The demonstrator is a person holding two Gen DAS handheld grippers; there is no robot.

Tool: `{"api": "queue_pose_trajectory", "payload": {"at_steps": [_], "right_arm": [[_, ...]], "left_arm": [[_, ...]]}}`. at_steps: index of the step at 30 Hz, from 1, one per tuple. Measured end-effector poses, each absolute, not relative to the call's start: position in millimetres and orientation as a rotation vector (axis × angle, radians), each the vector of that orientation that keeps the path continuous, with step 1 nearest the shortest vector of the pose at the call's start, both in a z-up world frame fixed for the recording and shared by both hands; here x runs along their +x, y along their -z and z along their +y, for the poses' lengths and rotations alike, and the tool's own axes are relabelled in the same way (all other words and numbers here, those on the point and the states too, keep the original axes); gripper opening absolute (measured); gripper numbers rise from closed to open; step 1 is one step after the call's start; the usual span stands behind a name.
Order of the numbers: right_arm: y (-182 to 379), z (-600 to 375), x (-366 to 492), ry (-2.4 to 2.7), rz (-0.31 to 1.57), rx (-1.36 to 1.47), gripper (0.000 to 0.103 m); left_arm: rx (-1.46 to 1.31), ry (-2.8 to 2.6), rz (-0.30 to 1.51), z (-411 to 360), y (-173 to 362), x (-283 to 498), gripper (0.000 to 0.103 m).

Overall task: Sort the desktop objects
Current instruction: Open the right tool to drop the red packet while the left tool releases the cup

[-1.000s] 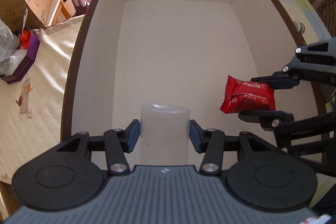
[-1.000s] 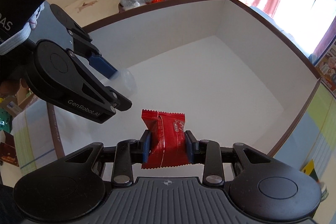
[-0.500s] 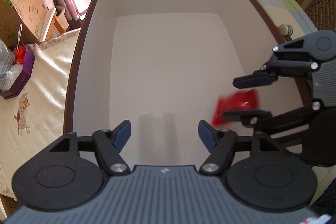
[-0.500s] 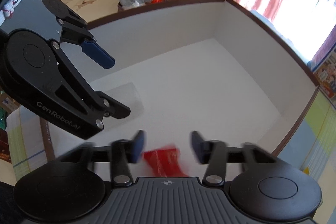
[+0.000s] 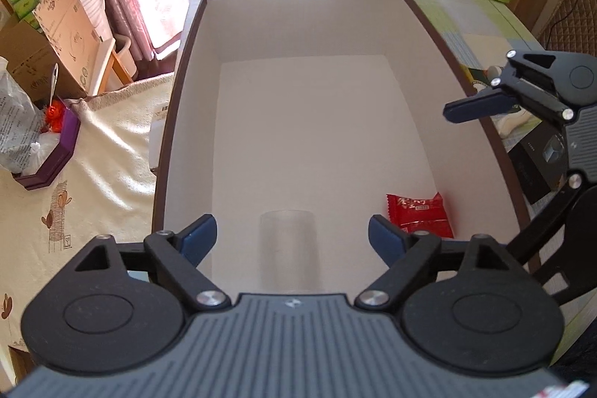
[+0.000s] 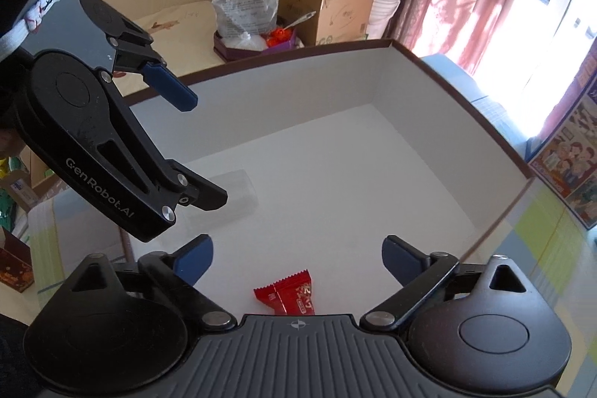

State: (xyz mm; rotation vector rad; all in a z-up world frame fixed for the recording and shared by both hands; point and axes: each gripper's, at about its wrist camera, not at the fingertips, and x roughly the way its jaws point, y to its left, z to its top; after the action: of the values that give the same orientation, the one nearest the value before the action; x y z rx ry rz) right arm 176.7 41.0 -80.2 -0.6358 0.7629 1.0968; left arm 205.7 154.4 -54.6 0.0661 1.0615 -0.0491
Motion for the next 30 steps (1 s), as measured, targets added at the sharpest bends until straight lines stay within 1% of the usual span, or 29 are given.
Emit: {"api": "queue_pose_trajectory", "payload": {"at_steps": [15,30], "right_arm": [[44,-4,151,-1.088,0.744,-0.528,0.101],[28,-51,116,-1.087,0.738,-0.451,0.101]], "left_arm": [[0.063,-0.006,1.015,139,29,173,0.093],[0.018,-0.11,0.952,120,6,109,0.095]]}}
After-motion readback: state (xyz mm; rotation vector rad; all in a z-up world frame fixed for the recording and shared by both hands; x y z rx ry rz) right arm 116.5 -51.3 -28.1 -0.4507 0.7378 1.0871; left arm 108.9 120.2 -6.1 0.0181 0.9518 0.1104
